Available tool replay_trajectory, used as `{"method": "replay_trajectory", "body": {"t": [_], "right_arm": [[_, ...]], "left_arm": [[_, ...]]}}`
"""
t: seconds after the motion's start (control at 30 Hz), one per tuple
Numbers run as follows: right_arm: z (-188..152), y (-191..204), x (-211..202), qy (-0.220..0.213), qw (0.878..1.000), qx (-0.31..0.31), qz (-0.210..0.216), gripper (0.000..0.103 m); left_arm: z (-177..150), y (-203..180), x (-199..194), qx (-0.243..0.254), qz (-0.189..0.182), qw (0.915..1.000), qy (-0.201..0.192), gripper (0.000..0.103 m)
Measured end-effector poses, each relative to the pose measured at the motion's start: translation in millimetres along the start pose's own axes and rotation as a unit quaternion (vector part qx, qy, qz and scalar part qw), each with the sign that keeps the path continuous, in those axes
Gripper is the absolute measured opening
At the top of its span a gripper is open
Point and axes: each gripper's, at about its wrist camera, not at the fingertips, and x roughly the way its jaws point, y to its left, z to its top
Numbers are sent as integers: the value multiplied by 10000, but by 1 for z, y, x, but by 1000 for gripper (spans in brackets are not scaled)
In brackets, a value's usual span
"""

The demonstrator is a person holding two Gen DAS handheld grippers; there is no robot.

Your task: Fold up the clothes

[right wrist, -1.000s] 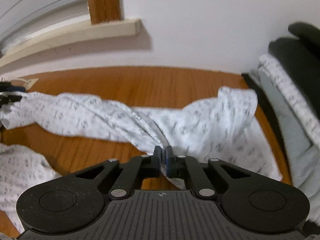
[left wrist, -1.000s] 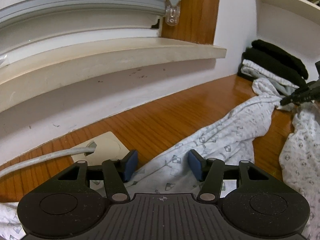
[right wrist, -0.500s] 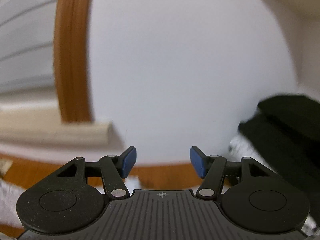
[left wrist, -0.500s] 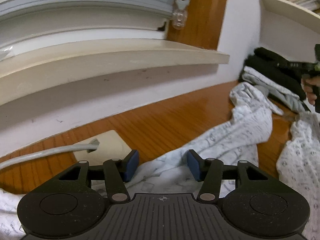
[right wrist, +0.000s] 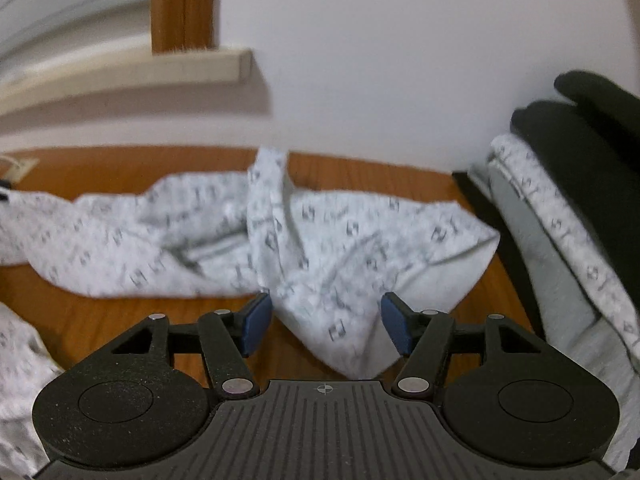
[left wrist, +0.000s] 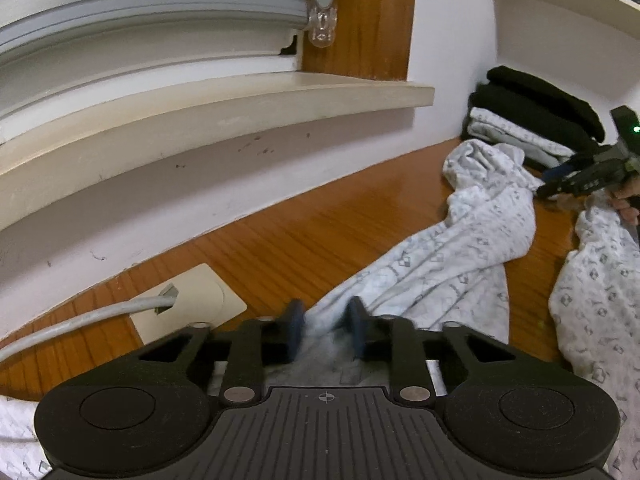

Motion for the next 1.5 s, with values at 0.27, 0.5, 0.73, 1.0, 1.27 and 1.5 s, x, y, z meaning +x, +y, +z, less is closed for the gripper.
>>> {"method": "replay_trajectory", "body": {"t": [0.27,0.5,0.73,1.0,1.27,1.5], "right_arm": [[-5,-8,-26,-119,9997,20,-209,12],[22,-37,-144,-1104,9905,332,-747,4],[78,-53,-156,-1626,9786,347,-1214,3],[92,-63,-45,-1158,9750,1015,-1601,38],[41,-40,-15,-728,9915,682,-835,53],[4,-40,-21,-674,9940,676,-542,59]], "left_arm": [[3,-6,-14,232,118,9994,-242,4],[21,0,-69,-34,-64,9961,-885,4],[29,17,-78,-343,257,9933,-1077,3],[14,34,-40,-499,607,9952,-580,6],[15,23,-33,-240,666,9963,-484,21],[19,-9,-39,337,703,9960,-434,43]]}}
